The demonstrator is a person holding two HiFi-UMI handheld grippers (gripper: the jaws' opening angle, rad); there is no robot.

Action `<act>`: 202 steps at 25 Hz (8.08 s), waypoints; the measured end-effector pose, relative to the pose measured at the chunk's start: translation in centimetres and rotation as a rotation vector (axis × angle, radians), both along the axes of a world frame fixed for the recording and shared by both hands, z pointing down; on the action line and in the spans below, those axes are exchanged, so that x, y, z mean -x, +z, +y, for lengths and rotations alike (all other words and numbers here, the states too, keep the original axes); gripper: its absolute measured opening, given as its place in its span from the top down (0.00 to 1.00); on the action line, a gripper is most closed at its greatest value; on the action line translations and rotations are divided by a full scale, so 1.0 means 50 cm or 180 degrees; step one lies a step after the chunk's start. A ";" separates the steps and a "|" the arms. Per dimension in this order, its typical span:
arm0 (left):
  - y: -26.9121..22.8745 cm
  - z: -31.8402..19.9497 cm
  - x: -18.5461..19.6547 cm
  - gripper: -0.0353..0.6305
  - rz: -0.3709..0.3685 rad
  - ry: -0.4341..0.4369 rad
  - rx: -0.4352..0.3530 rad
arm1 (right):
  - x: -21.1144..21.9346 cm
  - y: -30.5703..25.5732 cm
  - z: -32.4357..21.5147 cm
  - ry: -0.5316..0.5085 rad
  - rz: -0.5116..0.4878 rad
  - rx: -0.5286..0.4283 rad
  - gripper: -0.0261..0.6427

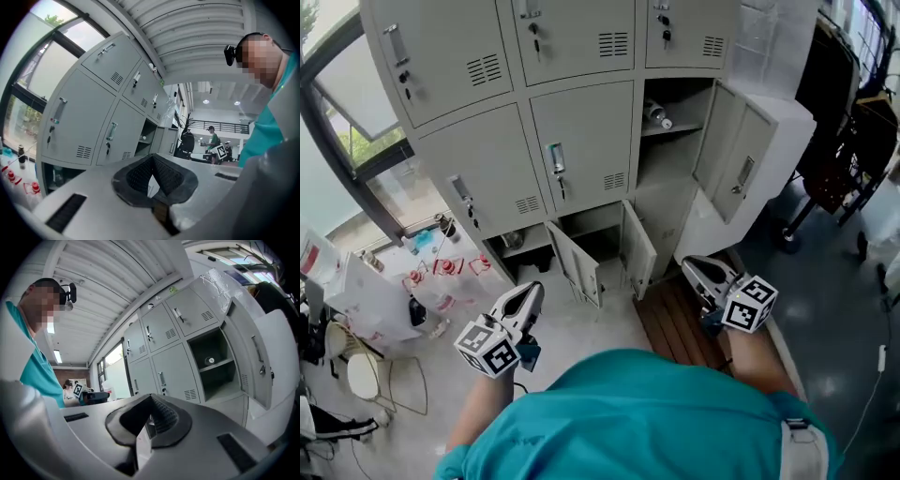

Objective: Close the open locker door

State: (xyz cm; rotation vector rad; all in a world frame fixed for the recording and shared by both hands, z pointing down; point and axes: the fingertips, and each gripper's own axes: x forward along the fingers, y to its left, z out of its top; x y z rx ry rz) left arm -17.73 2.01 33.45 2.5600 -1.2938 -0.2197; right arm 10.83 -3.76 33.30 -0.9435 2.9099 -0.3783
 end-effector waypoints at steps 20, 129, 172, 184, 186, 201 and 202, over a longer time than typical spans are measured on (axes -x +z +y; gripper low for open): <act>-0.170 -0.444 -0.673 0.94 -0.0512 0.1354 -0.0583 | -0.425 -0.020 -0.192 0.0745 0.0258 -0.0122 0.96; 0.002 -0.867 -0.559 0.83 -0.1912 -0.0786 -0.0252 | -0.465 0.106 -0.249 0.0623 0.0241 0.0410 0.96; 0.063 -0.505 -0.622 0.94 -0.0215 0.0560 0.0139 | -0.503 -0.011 -0.423 0.0790 0.0501 -0.0057 0.96; 0.101 -0.433 -0.537 0.94 -0.0346 0.0010 0.0280 | -0.426 0.018 -0.379 0.0381 0.0495 -0.0014 0.96; 0.122 -0.414 -0.514 0.94 -0.0465 -0.0109 0.0312 | -0.386 0.039 -0.372 0.0217 0.0503 0.0014 0.96; 0.396 -0.247 -0.186 0.93 -0.1141 -0.0479 0.1046 | 0.111 0.279 -0.227 -0.0647 0.0723 0.0259 0.96; 0.409 -0.241 -0.168 0.93 -0.1158 -0.0421 0.1063 | 0.140 0.295 -0.215 -0.0634 0.0754 0.0278 0.96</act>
